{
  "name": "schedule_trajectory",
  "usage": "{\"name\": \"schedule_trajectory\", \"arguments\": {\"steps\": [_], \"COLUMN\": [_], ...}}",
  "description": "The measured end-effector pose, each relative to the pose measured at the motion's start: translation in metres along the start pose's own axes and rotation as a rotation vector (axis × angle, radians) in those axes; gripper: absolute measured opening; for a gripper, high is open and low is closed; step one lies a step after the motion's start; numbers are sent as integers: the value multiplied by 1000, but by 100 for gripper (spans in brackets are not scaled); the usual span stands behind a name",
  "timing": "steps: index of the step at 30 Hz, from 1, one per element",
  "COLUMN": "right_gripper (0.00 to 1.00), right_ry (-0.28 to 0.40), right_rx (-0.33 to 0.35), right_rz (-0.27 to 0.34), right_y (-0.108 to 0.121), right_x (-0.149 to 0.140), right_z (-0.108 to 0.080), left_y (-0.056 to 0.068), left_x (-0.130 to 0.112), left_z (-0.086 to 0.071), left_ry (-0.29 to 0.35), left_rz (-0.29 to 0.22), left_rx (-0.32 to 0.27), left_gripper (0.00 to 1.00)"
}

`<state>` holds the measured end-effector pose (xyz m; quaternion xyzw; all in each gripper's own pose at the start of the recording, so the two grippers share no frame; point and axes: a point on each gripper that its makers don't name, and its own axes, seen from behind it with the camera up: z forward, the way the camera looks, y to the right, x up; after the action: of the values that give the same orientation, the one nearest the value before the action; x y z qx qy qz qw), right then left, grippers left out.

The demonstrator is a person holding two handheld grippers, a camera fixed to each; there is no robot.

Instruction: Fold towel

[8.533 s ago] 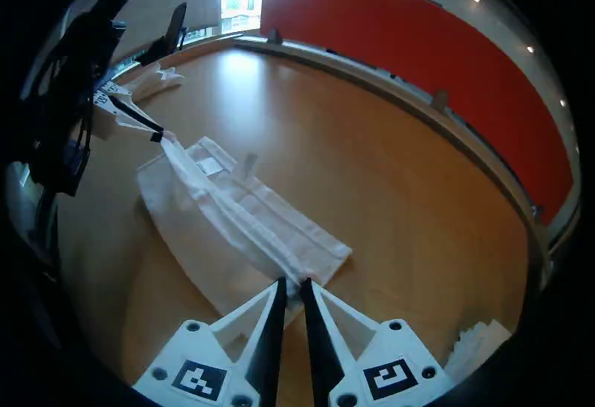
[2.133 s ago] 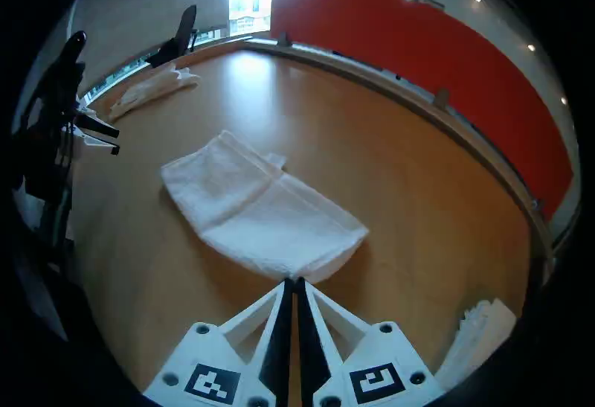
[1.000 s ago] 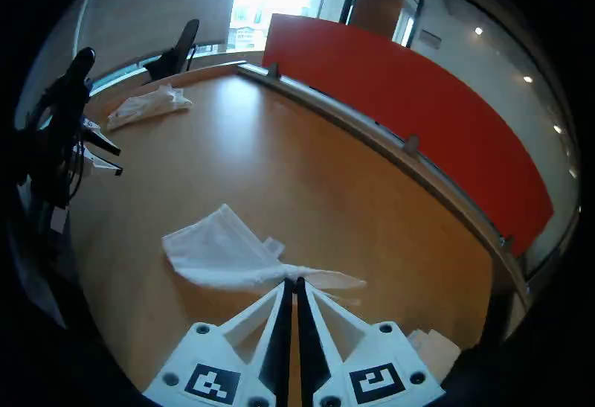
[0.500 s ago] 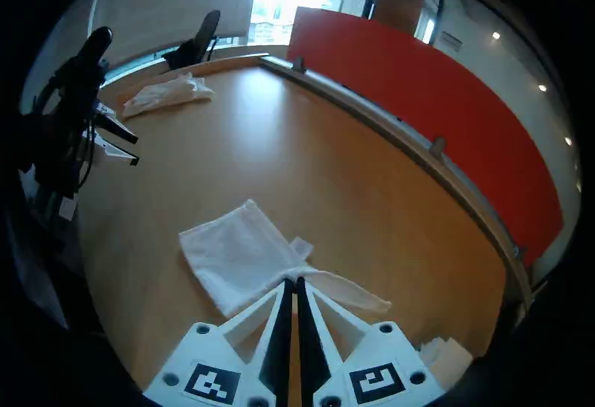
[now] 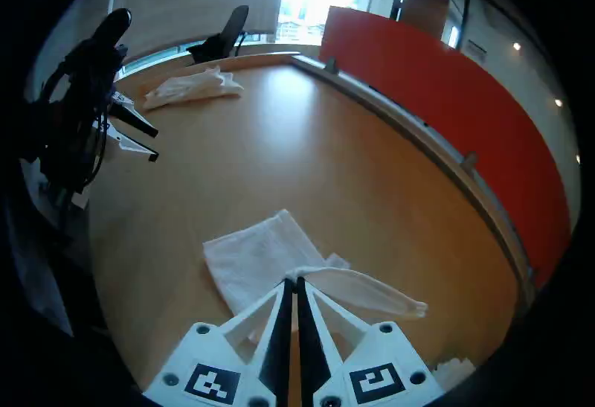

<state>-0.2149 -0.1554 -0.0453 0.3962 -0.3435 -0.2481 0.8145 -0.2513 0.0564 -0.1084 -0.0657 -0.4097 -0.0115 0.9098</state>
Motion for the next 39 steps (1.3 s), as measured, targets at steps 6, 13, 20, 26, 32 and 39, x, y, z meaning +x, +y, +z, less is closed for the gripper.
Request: {"name": "schedule_trajectory", "arguments": {"steps": [6,13,20,26,32,39], "right_gripper": [4,4,4,4,6,26], "right_ry": [1,-13,-46,-52,-49,-51], "right_rx": [67,136,165,167,163,161], "right_rz": [-51,-104,-98,-80,-73,-62], "right_y": [-21,-43,-49,-50,-50,-50], "right_x": [13,19,10,6,6,6], "right_z": [18,38,53,55,55,54], "left_y": [-7,-20,-28,-31,-29,-29], "left_x": [0,-4,-10,-13,-11,-11], "left_z": [-6,-13,-17,-16,-15,-16], "left_ry": [6,10,8,4,4,4], "left_rz": [-10,-29,-46,-52,-47,-44], "left_rx": [12,33,45,47,42,43], "left_gripper": [97,97,97,97,96,97]}}
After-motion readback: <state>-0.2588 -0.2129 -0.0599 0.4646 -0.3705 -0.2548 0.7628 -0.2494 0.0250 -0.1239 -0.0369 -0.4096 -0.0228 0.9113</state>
